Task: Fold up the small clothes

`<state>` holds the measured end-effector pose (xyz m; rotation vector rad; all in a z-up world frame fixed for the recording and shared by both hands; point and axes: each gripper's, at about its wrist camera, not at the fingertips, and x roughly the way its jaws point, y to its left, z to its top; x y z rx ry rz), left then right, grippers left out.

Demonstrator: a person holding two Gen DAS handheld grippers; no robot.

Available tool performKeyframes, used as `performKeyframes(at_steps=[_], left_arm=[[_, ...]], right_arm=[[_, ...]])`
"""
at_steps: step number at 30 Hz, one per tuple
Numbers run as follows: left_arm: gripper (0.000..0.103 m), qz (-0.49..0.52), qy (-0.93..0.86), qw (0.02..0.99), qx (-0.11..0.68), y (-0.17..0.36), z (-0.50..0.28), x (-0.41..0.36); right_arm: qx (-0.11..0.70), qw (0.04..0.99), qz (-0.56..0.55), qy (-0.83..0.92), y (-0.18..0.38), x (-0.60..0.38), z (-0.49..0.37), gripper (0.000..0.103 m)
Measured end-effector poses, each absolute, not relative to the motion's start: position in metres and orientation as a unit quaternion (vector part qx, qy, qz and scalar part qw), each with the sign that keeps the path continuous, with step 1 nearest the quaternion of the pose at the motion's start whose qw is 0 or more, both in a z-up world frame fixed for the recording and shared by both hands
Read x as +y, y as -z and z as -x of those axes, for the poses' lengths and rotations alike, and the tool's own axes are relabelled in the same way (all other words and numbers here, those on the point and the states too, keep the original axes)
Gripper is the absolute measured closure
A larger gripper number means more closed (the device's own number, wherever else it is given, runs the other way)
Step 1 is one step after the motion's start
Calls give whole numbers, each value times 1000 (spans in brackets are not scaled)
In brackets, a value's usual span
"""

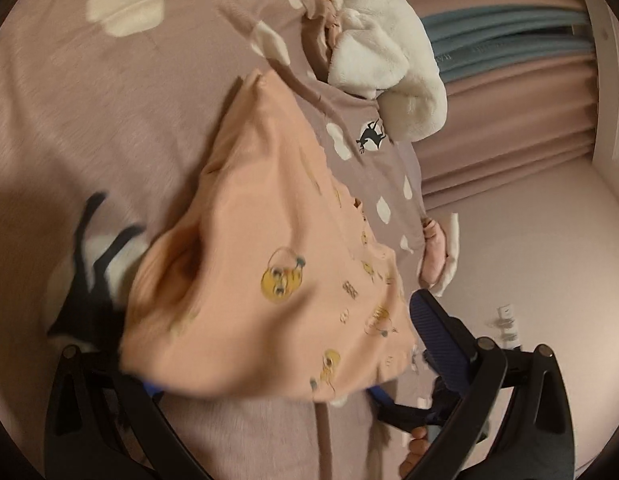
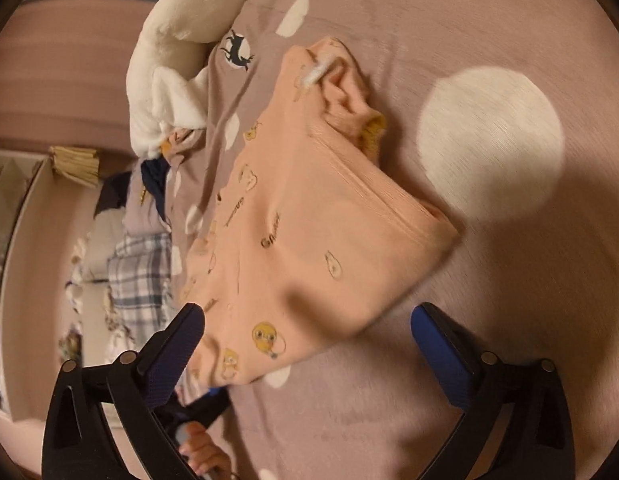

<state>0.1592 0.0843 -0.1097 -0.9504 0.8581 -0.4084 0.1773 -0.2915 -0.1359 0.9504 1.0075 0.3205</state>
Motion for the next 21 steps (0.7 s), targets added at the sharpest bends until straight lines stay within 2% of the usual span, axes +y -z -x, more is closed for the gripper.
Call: performKeyframes(at_steps=[8,11,12,13,14,15,16,18,19,20,21], left_arm=[[1,453,196,784,377,114,-169,86],[6,432,184,794,385,113,-174,80],[13,423,175,800,389,113,-174,79],[28,415,167,803,394,114,-175,79],[38,401,150,809,401,116,-176,79],[57,393,139,813,407,118,-178,79],[68,388,129,813,414,122,-180,81],[75,392,124,811,416,126,-182,84],[80,391,125,811,416,126,-182,84],[83,383,124,813,420,125,-182,83],[87,367,120,819,425,124,-183,79]], right_arm=[[437,781,-423,-139,135,-288,-203,0],[434,801,-392,-131,133,-281,-207,0],[432,806,-383,-129,133,-281,-207,0],[429,813,-373,-125,132,-278,-208,0],[428,818,-366,-121,132,-277,-208,0],[426,823,-357,-116,132,-275,-209,0],[425,830,-344,-110,131,-272,-208,3],[423,848,-307,-83,127,-266,-205,25],[426,865,-259,-51,124,-259,-203,52],[428,880,-205,-24,123,-251,-201,65],[425,886,-185,-23,122,-247,-199,70]])
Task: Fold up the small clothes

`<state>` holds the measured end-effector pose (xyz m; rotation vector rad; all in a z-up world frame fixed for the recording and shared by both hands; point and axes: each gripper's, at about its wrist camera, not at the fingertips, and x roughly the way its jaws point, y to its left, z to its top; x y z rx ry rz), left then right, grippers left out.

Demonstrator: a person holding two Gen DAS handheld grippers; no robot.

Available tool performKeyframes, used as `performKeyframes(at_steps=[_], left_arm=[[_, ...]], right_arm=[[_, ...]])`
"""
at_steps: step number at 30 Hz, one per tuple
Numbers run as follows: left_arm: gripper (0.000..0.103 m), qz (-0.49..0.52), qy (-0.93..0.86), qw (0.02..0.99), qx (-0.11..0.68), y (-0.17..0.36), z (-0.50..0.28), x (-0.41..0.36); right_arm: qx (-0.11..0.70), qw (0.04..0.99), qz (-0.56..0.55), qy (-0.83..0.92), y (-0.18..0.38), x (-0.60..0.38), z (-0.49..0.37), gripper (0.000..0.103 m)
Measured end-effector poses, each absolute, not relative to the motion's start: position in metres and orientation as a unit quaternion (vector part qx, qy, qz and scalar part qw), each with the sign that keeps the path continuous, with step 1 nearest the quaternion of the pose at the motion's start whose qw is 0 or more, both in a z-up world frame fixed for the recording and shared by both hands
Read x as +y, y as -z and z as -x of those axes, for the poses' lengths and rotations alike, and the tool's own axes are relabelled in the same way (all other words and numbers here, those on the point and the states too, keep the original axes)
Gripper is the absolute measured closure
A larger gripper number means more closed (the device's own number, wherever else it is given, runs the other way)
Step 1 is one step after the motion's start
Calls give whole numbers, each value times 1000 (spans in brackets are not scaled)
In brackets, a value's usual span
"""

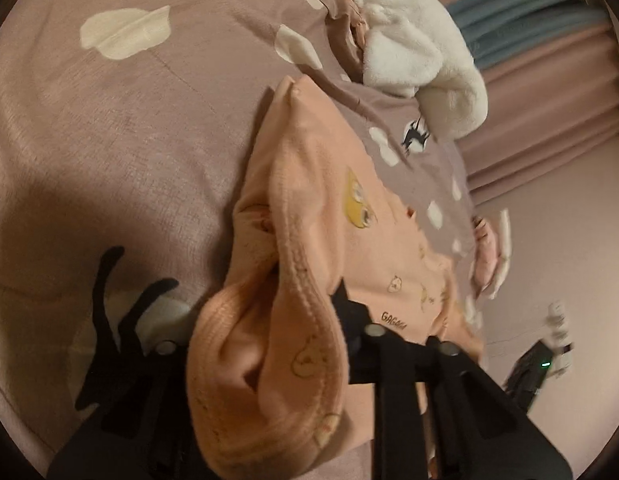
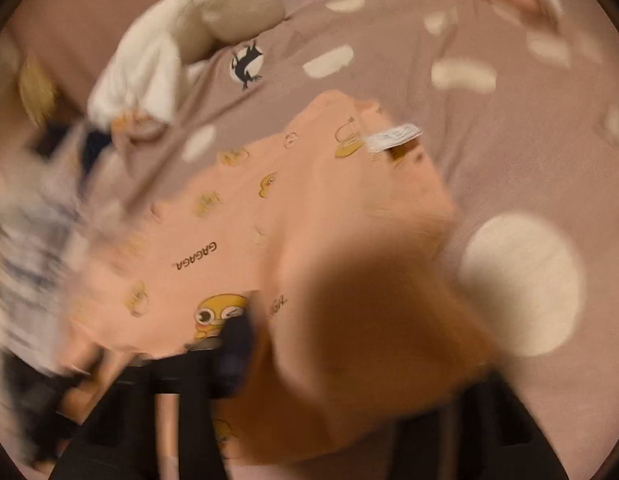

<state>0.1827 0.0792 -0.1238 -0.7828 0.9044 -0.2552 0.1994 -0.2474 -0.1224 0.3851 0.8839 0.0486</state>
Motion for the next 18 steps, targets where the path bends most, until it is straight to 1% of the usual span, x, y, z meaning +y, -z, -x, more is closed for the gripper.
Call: performKeyframes(at_steps=[1,2,4,7,10,13,15,18], left_arm=[[89,349,114,826,428,122,-182,75],[90,333,108,834,426,121,-181,72],[94,318,105,843,421,117,-178,69],[96,332,114,844,407,113,-174,74],[97,329,116,847,401,107,-169,76],[99,324,116,847,405,106,-163,73],[101,334,127,838,413,105,-159,71],[101,334,144,834,416,96,-146,68]], right_arm=[[418,893,-166,-32,122,-241,-197,79],[415,896,-153,-30,121,-237,-195,82],[414,899,-142,-21,118,-233,-194,86],[409,904,-123,-12,112,-228,-191,88],[402,906,-129,-28,106,-231,-186,88],[402,900,-164,-48,101,-239,-181,88],[388,901,-187,-52,98,-243,-176,88],[388,897,-199,-69,92,-240,-168,89]])
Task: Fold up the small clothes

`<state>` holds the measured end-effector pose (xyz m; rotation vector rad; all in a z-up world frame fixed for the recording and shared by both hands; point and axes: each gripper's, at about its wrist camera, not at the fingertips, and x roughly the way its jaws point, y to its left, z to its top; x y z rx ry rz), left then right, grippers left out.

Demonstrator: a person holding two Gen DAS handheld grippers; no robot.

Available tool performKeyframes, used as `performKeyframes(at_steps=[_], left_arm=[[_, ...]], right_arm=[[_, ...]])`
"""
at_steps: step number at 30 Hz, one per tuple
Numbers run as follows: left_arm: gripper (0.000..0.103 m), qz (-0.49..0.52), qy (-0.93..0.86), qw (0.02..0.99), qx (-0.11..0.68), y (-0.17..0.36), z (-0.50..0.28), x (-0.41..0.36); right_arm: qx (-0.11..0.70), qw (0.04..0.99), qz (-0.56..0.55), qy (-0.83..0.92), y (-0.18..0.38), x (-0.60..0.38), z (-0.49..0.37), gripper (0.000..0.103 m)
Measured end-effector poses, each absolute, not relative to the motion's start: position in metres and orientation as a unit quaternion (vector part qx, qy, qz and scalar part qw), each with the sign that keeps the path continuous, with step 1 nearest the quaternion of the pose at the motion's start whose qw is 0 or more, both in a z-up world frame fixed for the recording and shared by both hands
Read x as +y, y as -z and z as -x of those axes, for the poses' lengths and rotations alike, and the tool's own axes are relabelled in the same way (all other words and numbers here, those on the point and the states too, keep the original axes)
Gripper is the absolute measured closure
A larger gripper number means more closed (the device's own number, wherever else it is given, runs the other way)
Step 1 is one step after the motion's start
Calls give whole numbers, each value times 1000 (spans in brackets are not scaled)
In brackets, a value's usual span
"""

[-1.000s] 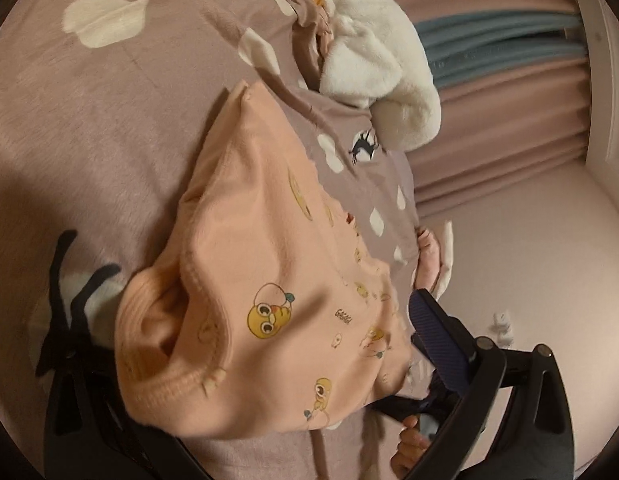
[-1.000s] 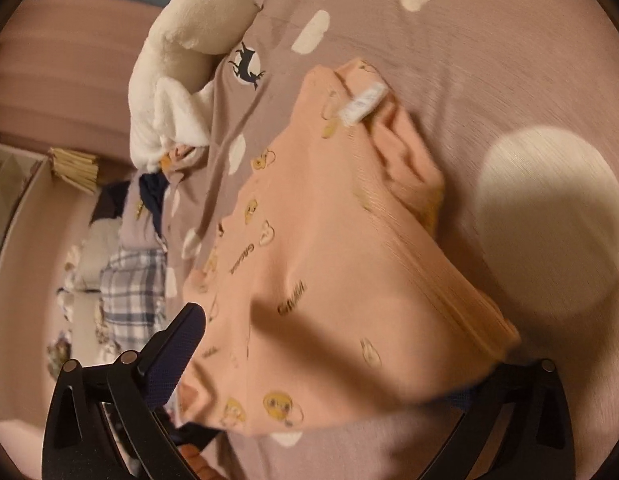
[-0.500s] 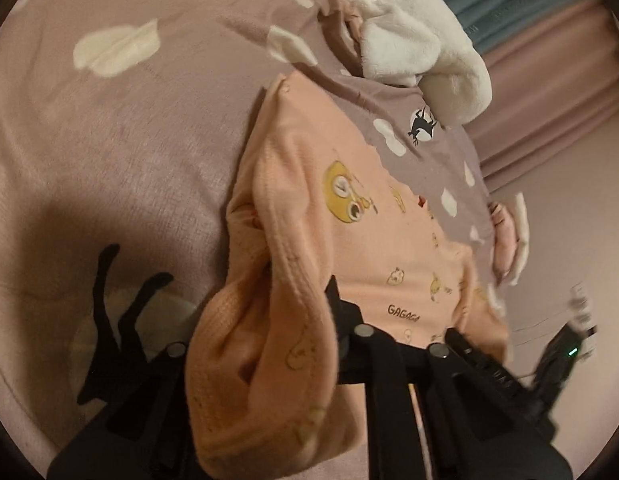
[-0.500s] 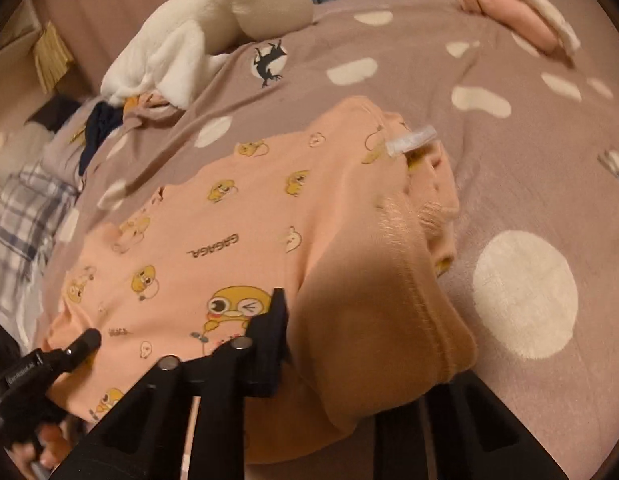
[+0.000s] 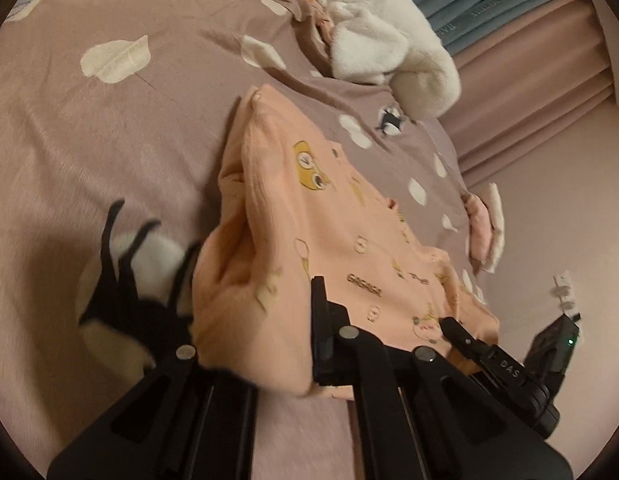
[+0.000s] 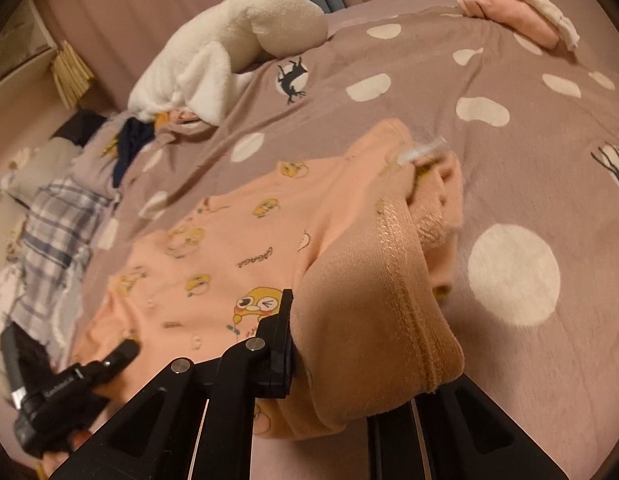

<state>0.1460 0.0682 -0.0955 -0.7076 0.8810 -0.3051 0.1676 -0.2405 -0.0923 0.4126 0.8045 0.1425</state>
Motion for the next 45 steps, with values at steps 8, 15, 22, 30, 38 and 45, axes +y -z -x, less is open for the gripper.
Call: performKeyframes(at_steps=[8,15,22,30,38,45], left_arm=[[100,308,173,823,444,95,-108,50],[100,255,182,835,453,88,-53,33],[90,188,134,857,461,93,-24,22],[23,214,45,870,442,96,-33,67],[12,192,-23,887,420,90,-44,94],[7,209,8,888,410,79,-50,95]], right_arm=[[395,889,-214,-87,89,-255,-138,89],[393,887,-218,-110,91,-268,-100,89],[402,884,-217,-97,101,-282,-74,89],[418,873,-246,-57,124,-292,-70,58],[386,842,-367,-85,133,-307,-66,30],[385,832,-394,-58,133,-309,-61,29]])
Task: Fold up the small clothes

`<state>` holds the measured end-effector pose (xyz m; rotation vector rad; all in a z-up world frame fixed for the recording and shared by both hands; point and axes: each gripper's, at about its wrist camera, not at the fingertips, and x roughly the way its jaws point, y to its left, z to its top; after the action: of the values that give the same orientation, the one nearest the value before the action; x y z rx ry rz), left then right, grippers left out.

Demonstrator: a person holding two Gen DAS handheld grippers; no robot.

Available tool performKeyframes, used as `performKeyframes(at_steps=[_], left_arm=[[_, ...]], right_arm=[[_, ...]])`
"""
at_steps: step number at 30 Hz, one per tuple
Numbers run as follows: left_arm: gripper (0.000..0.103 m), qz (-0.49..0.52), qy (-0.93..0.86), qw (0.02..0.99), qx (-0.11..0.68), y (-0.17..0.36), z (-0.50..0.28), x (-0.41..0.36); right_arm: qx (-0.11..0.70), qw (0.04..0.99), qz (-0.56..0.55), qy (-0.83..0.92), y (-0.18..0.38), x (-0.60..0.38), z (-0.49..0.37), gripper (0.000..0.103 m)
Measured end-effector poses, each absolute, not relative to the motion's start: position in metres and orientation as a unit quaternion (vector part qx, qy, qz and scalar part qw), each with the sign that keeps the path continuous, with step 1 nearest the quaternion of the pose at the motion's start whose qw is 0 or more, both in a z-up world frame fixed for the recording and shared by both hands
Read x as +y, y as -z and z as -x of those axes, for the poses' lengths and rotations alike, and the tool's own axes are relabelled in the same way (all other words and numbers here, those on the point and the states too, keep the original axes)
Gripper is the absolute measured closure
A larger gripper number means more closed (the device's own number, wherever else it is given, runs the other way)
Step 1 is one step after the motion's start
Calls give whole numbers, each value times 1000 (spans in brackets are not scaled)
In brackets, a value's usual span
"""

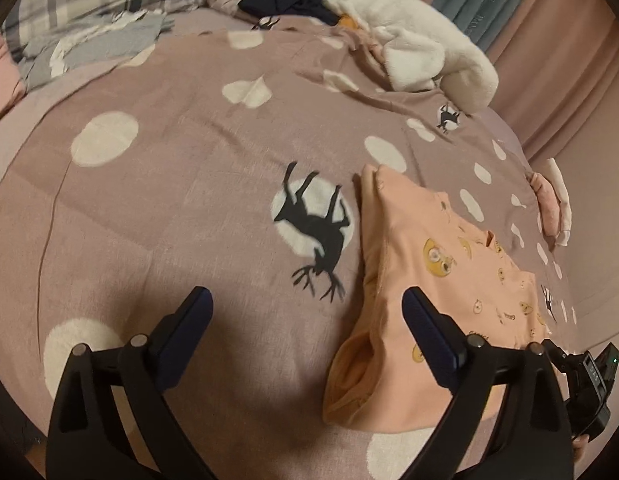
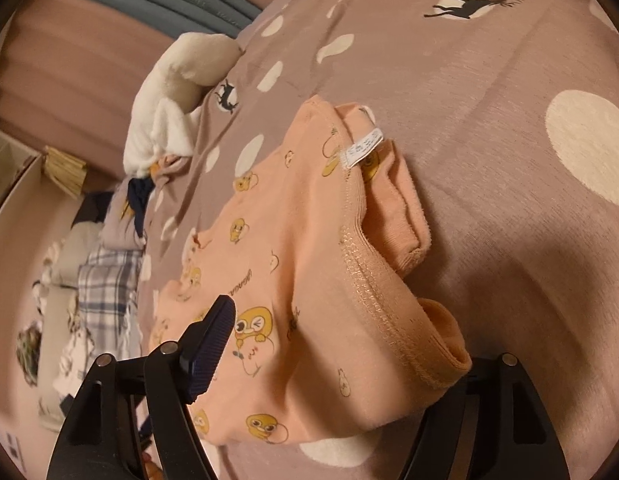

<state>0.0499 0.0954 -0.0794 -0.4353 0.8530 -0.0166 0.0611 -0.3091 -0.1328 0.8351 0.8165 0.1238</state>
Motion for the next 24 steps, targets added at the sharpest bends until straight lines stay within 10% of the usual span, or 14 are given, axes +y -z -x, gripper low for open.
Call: performKeyframes(at_steps=[24], left_arm=[[3,201,51,896,391,67,-47,83]], right_arm=[[383,897,-219,-6,129,-268,-86,1]])
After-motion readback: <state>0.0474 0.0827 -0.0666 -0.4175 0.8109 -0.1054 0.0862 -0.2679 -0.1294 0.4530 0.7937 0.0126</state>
